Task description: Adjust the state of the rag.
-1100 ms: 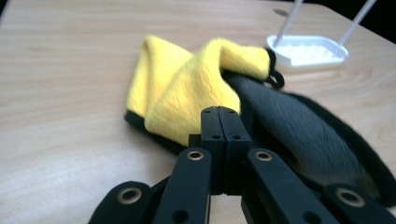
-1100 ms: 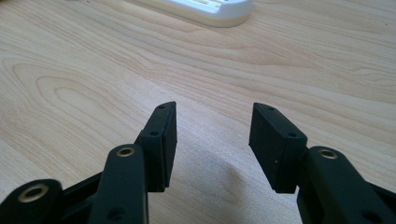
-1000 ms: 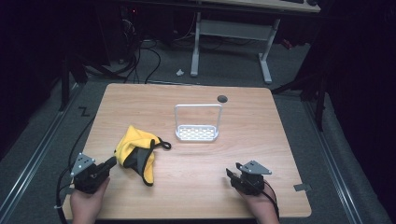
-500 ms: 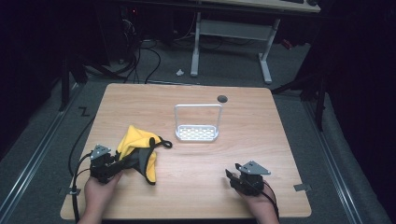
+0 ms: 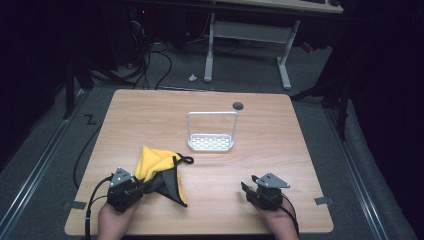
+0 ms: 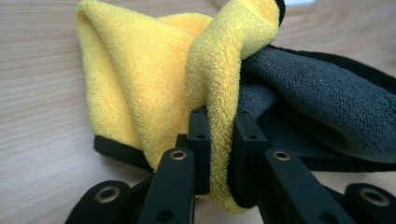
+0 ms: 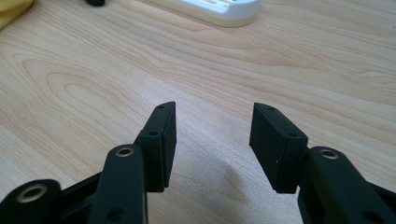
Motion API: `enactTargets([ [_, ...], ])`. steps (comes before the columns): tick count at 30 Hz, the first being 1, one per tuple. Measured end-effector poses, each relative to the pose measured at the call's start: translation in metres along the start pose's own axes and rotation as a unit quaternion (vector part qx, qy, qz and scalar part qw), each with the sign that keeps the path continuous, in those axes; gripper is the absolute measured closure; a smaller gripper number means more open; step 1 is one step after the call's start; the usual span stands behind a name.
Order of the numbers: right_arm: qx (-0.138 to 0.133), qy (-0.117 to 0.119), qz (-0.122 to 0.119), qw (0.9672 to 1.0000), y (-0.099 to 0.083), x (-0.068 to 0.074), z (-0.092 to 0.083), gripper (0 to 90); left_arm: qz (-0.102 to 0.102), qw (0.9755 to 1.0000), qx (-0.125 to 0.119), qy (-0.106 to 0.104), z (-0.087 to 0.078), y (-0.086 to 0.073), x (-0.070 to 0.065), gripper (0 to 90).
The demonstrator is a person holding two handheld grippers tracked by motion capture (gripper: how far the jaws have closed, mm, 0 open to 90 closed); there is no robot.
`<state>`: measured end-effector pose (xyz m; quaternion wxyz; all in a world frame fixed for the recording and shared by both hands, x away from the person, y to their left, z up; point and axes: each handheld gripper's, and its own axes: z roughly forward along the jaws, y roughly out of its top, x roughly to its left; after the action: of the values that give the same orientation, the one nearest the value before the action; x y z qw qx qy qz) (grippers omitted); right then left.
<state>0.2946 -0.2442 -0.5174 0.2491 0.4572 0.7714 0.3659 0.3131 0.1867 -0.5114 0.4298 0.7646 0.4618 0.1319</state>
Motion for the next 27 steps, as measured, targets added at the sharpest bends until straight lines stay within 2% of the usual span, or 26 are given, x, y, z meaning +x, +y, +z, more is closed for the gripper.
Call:
enactTargets([
  [3, -0.002, 0.003, -0.004, 1.0, 0.001, 0.002, -0.001, 51.6, 0.0, 0.9999, 0.002, -0.015, 0.0, -0.004, -0.017, 79.4],
  [8, -0.005, 0.013, -0.011, 0.9998, 0.003, 0.009, -0.001, 51.2, 0.022, 0.9992, 0.007, -0.033, 0.003, -0.012, -0.049, 79.4],
  [12, -0.017, 0.033, -0.015, 0.9992, 0.01, 0.023, -0.005, 50.1, 0.023, 0.9989, 0.003, -0.042, 0.009, -0.011, -0.057, 79.1],
  [15, -0.035, 0.063, -0.033, 0.9969, 0.021, 0.049, -0.01, 47.5, 0.028, 0.9986, 0.002, -0.044, 0.014, -0.012, -0.062, 79.1],
  [16, -0.035, 0.063, -0.033, 0.9969, 0.021, 0.049, -0.01, 47.5, 0.016, 0.9987, -0.001, -0.049, 0.016, -0.013, -0.066, 79.1],
  [17, -0.038, 0.071, -0.04, 0.996, 0.023, 0.055, -0.01, 46.6, 0.031, 0.9985, 0.001, -0.045, 0.017, -0.012, -0.066, 79.0],
  [19, -0.041, 0.093, -0.046, 0.9938, 0.029, 0.069, -0.011, 44.7, 0.035, 0.9984, -0.001, -0.045, 0.018, -0.012, -0.069, 79.1],
  [20, -0.045, 0.11, -0.054, 0.9914, 0.033, 0.083, -0.012, 43.6, 0.034, 0.9983, -0.002, -0.048, 0.019, -0.012, -0.071, 79.0],
  [21, -0.045, 0.11, -0.054, 0.9914, 0.033, 0.083, -0.012, 43.6, 0.038, 0.9981, -0.001, -0.047, 0.02, -0.012, -0.073, 79.0],
  [24, -0.054, 0.136, -0.065, 0.9872, 0.037, 0.099, -0.015, 42.1, 0.048, 0.9979, -0.003, -0.045, 0.021, -0.013, -0.077, 78.9],
  [27, -0.053, 0.155, -0.074, 0.9836, 0.037, 0.111, -0.016, 40.4, 0.045, 0.9979, -0.002, -0.046, 0.023, -0.012, -0.077, 78.9],
])
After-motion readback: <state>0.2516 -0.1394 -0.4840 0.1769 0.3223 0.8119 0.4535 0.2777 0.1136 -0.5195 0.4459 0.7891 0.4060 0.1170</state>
